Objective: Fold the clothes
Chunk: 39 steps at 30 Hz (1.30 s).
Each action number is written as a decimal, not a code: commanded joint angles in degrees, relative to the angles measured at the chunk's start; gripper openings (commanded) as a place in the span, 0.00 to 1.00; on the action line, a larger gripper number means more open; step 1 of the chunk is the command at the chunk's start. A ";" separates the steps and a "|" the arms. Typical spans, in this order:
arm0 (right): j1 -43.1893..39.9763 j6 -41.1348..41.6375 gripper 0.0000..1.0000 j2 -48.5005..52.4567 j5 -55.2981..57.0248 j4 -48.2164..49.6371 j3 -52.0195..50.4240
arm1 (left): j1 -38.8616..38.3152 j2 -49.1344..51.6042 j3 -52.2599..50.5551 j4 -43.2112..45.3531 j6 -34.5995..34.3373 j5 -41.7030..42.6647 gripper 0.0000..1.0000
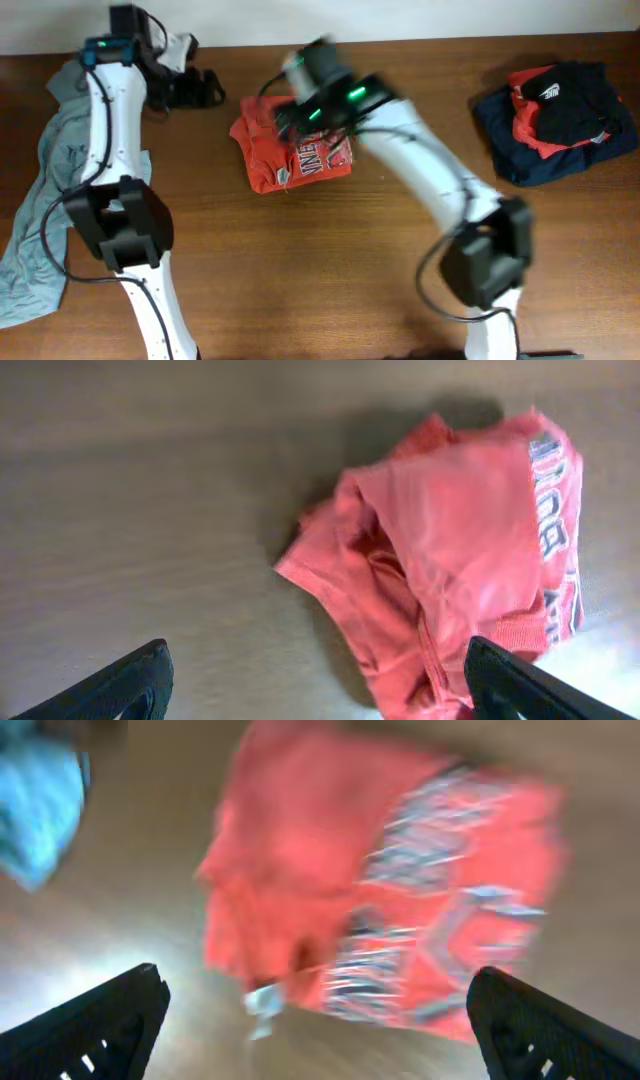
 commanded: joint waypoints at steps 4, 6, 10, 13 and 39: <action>-10.62 2.12 0.99 -1.77 -10.43 -3.85 0.63 | -0.24 0.52 -7.39 2.58 -0.26 6.69 0.93; -12.63 1.84 0.99 -1.77 -11.41 -4.92 0.63 | -0.24 0.52 -7.74 2.78 -0.26 6.71 0.93; -12.74 -3.28 0.99 -1.60 -12.31 -7.39 0.61 | 0.52 0.33 -6.82 4.46 -0.31 6.62 0.93; -9.99 -3.85 0.99 -0.98 -11.17 -8.00 0.61 | 3.37 0.28 -3.72 5.33 -3.41 6.62 0.97; 17.92 -5.49 0.99 18.95 30.97 18.01 0.61 | 14.88 0.31 3.17 4.79 -10.64 2.91 0.99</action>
